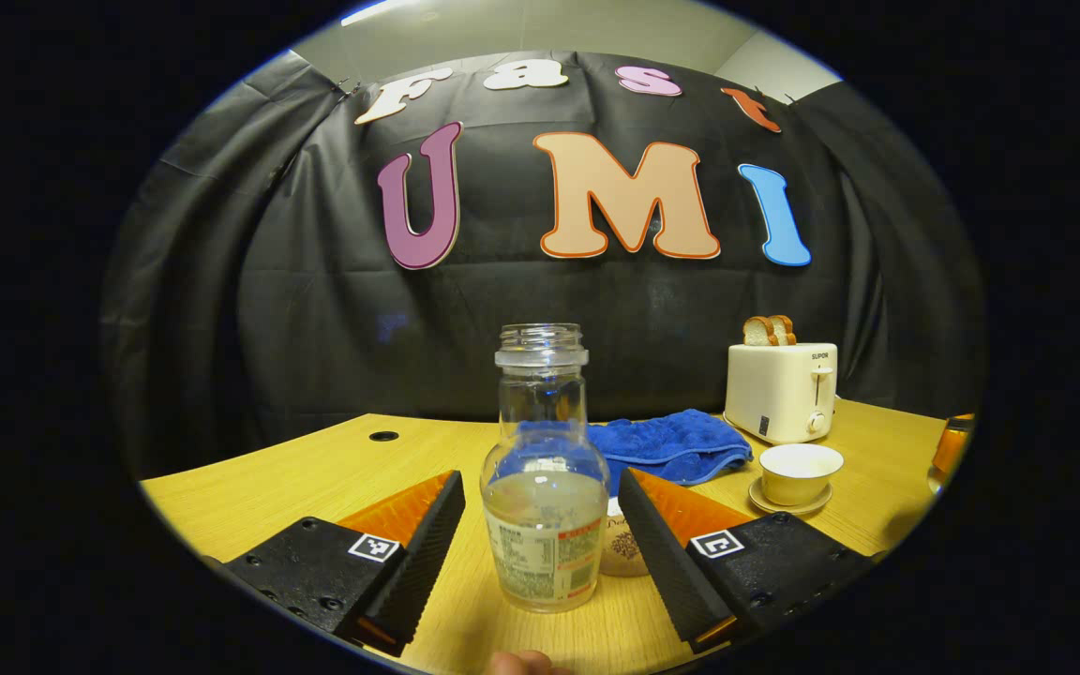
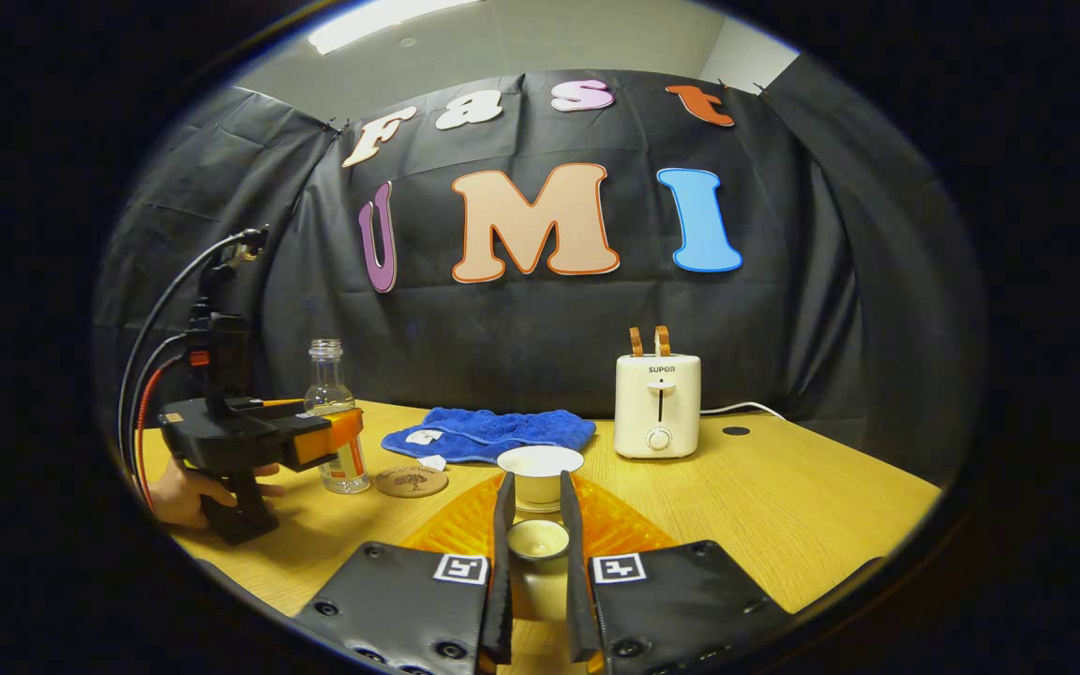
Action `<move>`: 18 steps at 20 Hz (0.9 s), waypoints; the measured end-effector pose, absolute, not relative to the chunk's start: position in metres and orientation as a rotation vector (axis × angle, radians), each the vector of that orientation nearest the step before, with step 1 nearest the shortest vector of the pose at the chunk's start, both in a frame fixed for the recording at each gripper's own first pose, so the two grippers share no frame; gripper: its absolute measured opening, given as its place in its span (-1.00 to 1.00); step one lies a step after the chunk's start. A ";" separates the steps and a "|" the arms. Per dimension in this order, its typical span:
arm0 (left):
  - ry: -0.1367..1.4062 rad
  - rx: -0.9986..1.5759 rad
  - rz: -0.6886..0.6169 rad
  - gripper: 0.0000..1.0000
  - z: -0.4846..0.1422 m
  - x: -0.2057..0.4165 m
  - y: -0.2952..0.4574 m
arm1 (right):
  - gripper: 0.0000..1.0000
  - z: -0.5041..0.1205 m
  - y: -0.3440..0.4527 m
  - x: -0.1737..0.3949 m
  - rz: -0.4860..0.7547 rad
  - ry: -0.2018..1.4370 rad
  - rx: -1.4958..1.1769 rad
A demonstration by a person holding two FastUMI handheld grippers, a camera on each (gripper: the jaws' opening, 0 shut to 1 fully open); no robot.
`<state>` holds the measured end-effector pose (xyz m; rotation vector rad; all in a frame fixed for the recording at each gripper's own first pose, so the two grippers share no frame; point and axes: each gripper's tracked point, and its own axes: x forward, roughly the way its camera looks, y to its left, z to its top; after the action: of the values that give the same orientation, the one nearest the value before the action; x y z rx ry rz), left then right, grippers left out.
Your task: Open the teacup lid with one hand, grasp the water bottle and pour water into the teacup with the other hand; after pouring, place the water bottle on the coaster and then close the teacup lid.
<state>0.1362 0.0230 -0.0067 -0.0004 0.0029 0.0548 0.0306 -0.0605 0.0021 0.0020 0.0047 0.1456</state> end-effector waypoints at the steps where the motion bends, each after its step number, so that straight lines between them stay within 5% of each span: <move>1: 0.005 -0.001 0.053 0.92 -0.008 0.142 0.024 | -0.48 0.002 -0.061 0.031 0.146 0.005 0.002; 7: 0.006 0.000 0.021 0.92 -0.009 0.161 0.019 | -0.47 0.002 -0.060 0.031 0.145 0.004 0.002; 9: 0.002 -0.003 0.031 0.50 -0.008 0.162 0.021 | -0.47 0.002 -0.060 0.031 0.145 0.004 0.002; 18: 0.018 0.054 -0.006 0.40 -0.010 0.168 0.010 | -0.48 0.002 -0.061 0.030 0.145 0.009 0.002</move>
<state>0.1683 0.0103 -0.0104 0.0535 0.0176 -0.0058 0.0296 -0.0607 0.0016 0.0021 0.0094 0.1449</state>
